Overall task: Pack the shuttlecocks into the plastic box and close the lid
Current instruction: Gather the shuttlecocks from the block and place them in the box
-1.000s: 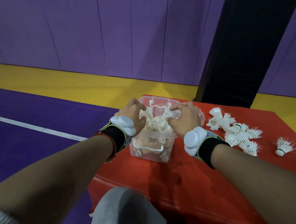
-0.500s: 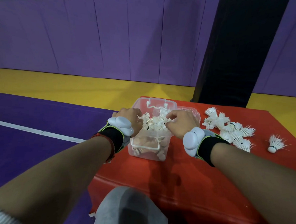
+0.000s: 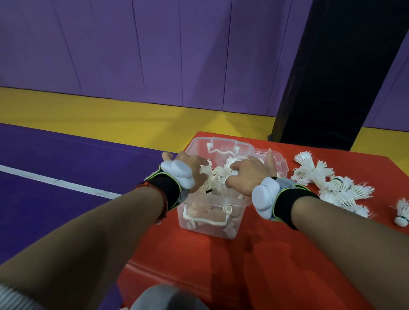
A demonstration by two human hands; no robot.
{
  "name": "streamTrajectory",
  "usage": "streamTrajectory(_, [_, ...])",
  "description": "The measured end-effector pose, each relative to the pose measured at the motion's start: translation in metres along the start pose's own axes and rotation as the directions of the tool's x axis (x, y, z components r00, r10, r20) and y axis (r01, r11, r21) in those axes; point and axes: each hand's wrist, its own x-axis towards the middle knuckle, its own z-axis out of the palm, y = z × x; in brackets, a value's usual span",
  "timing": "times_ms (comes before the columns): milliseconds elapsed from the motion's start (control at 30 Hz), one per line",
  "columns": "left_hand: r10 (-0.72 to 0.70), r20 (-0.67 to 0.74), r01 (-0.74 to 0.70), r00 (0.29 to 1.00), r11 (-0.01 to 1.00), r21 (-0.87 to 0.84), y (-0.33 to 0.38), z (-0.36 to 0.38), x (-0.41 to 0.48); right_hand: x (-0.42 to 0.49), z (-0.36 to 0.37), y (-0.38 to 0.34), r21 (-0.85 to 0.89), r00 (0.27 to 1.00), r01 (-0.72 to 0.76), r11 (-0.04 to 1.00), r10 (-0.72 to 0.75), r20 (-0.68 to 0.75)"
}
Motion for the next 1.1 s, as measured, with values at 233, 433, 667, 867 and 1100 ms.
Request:
streamTrajectory(233, [0.061, 0.093, -0.08, 0.994, 0.973, 0.215, 0.008, 0.005, 0.017, 0.016, 0.006, 0.004, -0.09, 0.988, 0.088, 0.992, -0.075, 0.131])
streamTrajectory(433, [0.089, 0.139, -0.126, 0.986, 0.948, 0.293, 0.022, 0.004, 0.017, 0.009, 0.008, 0.006, 0.011, 0.992, 0.053, 0.999, -0.054, 0.117])
streamTrajectory(667, [0.042, 0.082, -0.057, 0.996, 0.978, 0.201, 0.023, -0.006, 0.002, -0.022, -0.003, 0.012, 0.098, 0.988, 0.143, 0.985, -0.136, -0.076])
streamTrajectory(867, [0.057, -0.027, -0.051, 0.998, 0.981, 0.186, 0.045, -0.031, -0.021, -0.043, -0.025, 0.028, 0.183, 0.96, 0.164, 0.969, -0.114, -0.256])
streamTrajectory(1100, [0.134, -0.094, -0.118, 0.986, 0.98, 0.163, 0.087, -0.05, -0.038, -0.065, -0.05, 0.064, 0.161, 0.937, 0.119, 0.98, -0.057, -0.346])
